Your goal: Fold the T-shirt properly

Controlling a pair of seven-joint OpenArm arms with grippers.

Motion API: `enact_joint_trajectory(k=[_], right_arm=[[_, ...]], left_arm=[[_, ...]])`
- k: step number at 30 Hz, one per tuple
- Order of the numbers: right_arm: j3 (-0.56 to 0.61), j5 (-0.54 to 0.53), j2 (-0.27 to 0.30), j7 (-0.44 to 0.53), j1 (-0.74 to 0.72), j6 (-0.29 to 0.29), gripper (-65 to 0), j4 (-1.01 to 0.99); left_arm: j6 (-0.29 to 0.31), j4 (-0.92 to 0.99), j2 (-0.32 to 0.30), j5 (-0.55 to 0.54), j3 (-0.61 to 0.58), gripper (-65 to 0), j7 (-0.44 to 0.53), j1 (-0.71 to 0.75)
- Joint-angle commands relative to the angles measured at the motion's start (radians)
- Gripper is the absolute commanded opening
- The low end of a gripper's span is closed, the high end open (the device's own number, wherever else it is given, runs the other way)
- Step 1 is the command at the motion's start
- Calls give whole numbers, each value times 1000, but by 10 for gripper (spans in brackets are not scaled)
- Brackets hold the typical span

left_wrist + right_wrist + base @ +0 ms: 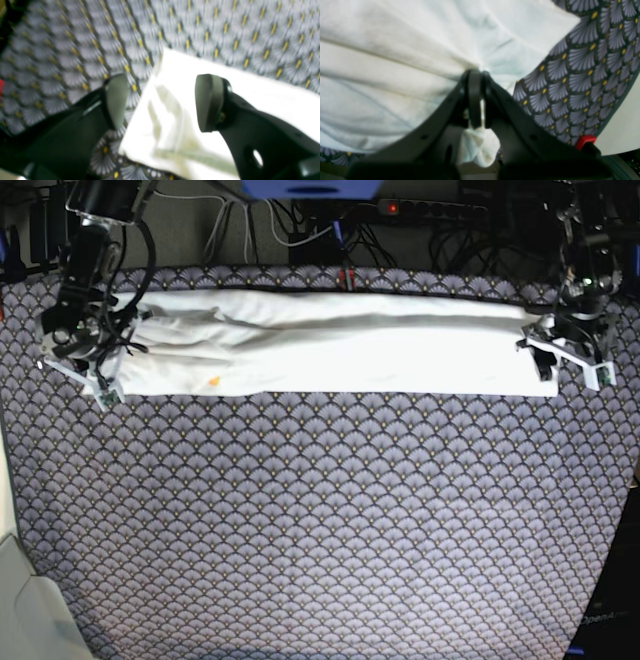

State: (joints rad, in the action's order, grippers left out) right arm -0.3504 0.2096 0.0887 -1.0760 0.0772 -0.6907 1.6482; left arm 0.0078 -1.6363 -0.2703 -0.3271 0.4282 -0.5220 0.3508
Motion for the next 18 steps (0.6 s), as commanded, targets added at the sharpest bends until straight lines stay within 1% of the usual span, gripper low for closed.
enact_joint_trajectory(k=[1, 7, 10, 14, 18], right_arm=[[6, -39, -2, 13, -6, -7, -650, 0], [7, -39, -2, 13, -7, -7, -650, 0], [7, -39, -2, 13, -7, -7, -650, 0], [7, -39, -2, 13, -7, -7, -650, 0], [7, -39, -2, 13, -7, -7, -650, 0]], left_arm=[[-2, -5, -17, 0, 5, -236, 32, -6], [-2, 83, -17, 0, 4, -236, 32, -42], [-1, 94, -17, 0, 2, -236, 32, -45], [-1, 115, -24, 0, -44, -237, 32, -60], [-1, 117, -20, 0, -47, -237, 32, -58]])
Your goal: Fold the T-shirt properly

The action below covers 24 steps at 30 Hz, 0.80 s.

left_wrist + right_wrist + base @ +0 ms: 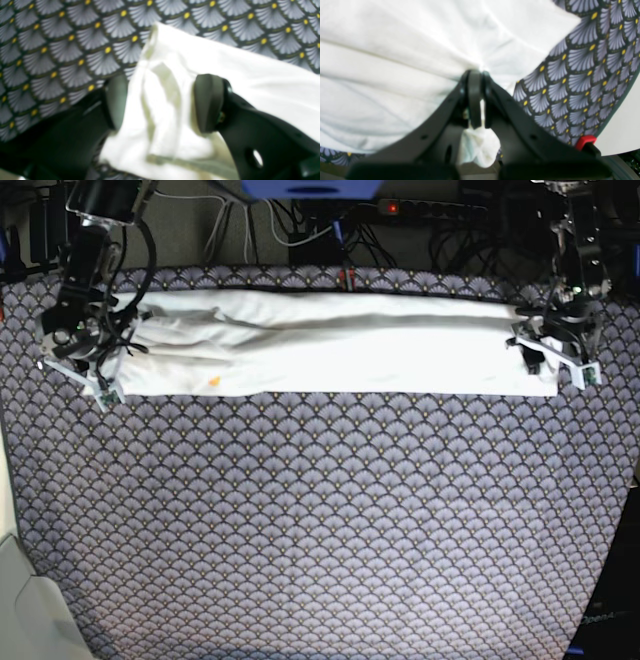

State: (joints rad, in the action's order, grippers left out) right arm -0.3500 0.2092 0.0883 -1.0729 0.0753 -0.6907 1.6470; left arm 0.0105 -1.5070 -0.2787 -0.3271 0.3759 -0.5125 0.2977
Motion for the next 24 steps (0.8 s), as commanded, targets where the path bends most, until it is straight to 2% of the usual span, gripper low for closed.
enact_joint_trajectory(k=[1, 24], right_arm=[[7, -37, -2, 10, -6, -7, -650, 2], [7, -37, 1, 10, -7, -7, -650, 2]], left_arm=[[-4, -13, -11, 0, 5, -237, 22, -7], [-4, 79, -15, 0, 5, -252, 19, -9]])
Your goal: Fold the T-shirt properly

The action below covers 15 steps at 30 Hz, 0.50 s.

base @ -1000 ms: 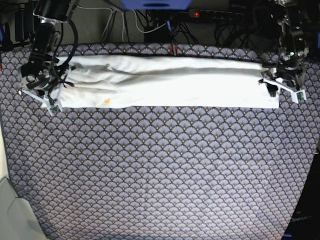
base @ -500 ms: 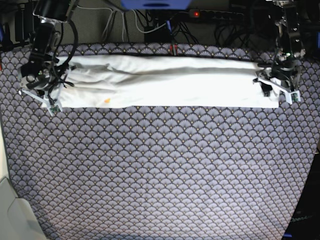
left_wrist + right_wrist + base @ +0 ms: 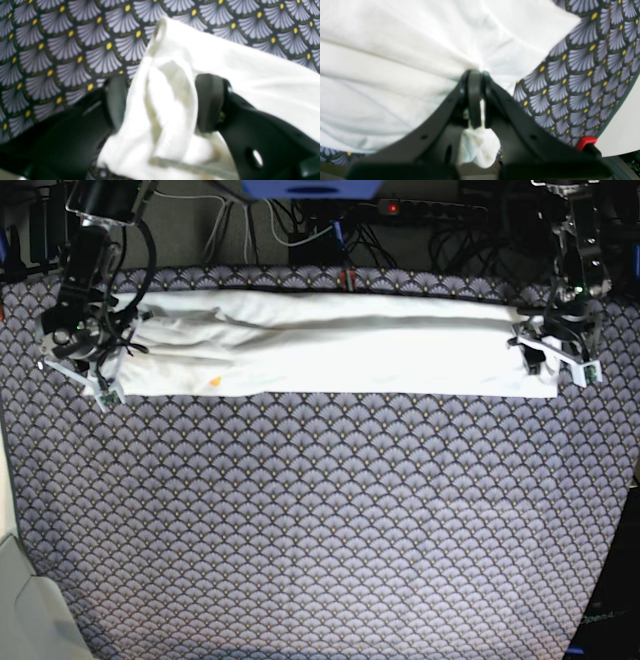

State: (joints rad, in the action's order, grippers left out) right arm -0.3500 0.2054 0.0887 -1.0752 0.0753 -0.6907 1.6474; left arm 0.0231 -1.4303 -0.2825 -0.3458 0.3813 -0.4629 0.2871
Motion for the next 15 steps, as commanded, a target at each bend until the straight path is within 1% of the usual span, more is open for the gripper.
enact_joint_trajectory(k=[1, 3, 8, 9, 11, 12, 13, 15], right_arm=[[7, -33, 1, 13, -7, -7, -650, 1], [7, -33, 3, 13, -7, -7, -650, 1], [7, -33, 3, 13, -7, -7, -650, 1], [7, -33, 3, 13, -7, -7, -650, 1], [7, -33, 3, 13, -7, -7, -650, 1], [7, -33, 3, 13, -7, -7, -650, 1], [7, -33, 3, 13, -9, -7, -650, 1], [7, -33, 3, 13, -9, -7, -650, 1]], left_arm=[[-16, 9, -11, 18, 0, -279, -30, 2], [-16, 27, -11, 18, 0, -368, -30, 2], [-16, 58, -11, 18, 0, -645, -27, 2], [-16, 61, -11, 18, 0, -650, -27, 2], [-16, 58, -11, 18, 0, -631, -27, 4], [-16, 50, -11, 18, 0, -639, -27, 7], [-16, 32, -11, 18, 0, -648, -27, 8], [-16, -30, -4, 18, 0, -646, -32, 13]])
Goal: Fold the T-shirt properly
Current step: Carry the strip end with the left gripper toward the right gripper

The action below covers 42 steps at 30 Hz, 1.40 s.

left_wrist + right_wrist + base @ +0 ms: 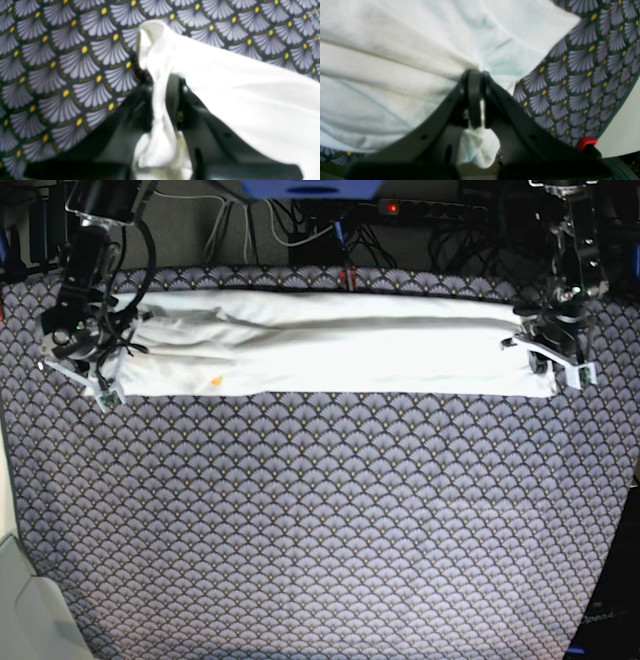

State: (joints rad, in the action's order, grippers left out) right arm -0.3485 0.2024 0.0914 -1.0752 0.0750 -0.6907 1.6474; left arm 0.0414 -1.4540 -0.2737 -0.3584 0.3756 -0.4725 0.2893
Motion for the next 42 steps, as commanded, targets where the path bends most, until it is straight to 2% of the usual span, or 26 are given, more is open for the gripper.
enact_joint_trajectory(k=[1, 5, 9, 12, 17, 22, 37, 42], right_arm=[[6, -30, 0, 13, -8, -7, -650, 1], [6, -30, 0, 13, -8, -7, -650, 1], [6, -30, 0, 13, -8, -7, -650, 1], [6, -30, 0, 13, -8, -7, -650, 1], [6, -30, 0, 8, -24, -7, -650, 3], [6, -28, 0, 8, -27, -7, -650, 3], [7, -28, -2, 8, -22, -7, -650, 3], [7, -28, -2, 8, -20, -7, -650, 3]], left_arm=[[-34, -43, -11, 31, 4, -646, -25, 14], [-38, -235, 32, 32, -33, -646, -30, 40], [-45, -426, 72, 38, -148, -646, -162, 51], [-45, -494, 113, 38, -237, -646, -234, 51], [-47, -498, 170, 40, -369, -646, -248, 47], [-47, -471, 201, 42, -479, -646, -243, 26], [-48, -342, 207, 40, -752, -646, -243, -127], [-48, -342, 255, 42, -778, -646, -249, -141]])
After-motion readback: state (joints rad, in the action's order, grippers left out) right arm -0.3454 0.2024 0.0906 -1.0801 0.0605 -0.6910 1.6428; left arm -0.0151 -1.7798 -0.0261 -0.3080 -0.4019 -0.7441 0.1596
